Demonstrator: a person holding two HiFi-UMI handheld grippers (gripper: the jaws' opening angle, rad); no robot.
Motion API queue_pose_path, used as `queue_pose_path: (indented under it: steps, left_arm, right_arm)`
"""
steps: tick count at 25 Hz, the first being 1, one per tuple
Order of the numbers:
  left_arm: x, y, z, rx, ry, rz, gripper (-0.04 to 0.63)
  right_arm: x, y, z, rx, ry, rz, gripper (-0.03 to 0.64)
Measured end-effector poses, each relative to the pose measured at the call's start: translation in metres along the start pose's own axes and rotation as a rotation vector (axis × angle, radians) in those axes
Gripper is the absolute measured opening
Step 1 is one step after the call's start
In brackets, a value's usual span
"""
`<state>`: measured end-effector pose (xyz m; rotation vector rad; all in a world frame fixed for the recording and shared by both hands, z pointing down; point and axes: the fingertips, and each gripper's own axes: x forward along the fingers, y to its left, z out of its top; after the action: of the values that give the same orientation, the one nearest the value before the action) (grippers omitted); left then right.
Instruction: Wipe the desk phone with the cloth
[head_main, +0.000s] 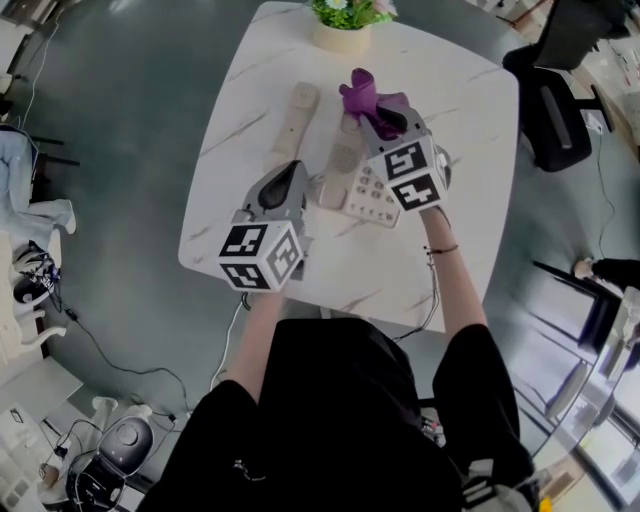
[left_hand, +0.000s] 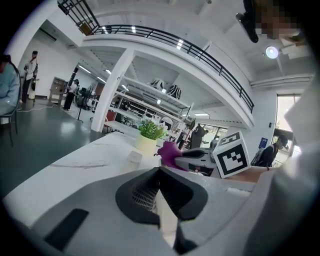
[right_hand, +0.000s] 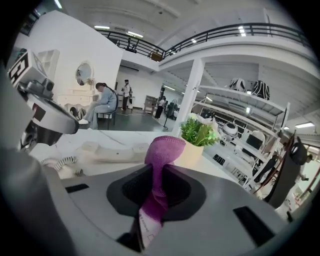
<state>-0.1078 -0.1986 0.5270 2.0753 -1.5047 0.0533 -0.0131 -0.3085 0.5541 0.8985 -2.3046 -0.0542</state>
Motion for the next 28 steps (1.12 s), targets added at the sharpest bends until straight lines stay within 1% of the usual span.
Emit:
queue_pose_path:
  steps: [3,9,22,28]
  left_arm:
    - [-0.003,0.004,0.002,-0.012,-0.011,0.009,-0.002]
    - [-0.009,0.005,0.003,-0.017,-0.020,0.005,-0.002]
    - [-0.019,-0.006,-0.001,0.021,0.003,-0.034,-0.002]
    - [-0.025,-0.010,-0.002,0.035,0.013,-0.043,-0.002]
  right_arm:
    - [0.004,0.006,-0.006,0.017,0.023,0.023,0.038]
    - [0.006,0.010,-0.010,0.091,0.058,0.078,0.038]
    - [-0.001,0.028,-0.015,0.107,0.105,0.129,0.037]
    - [-0.005,0.036,-0.016,0.111,0.113,0.138,0.037]
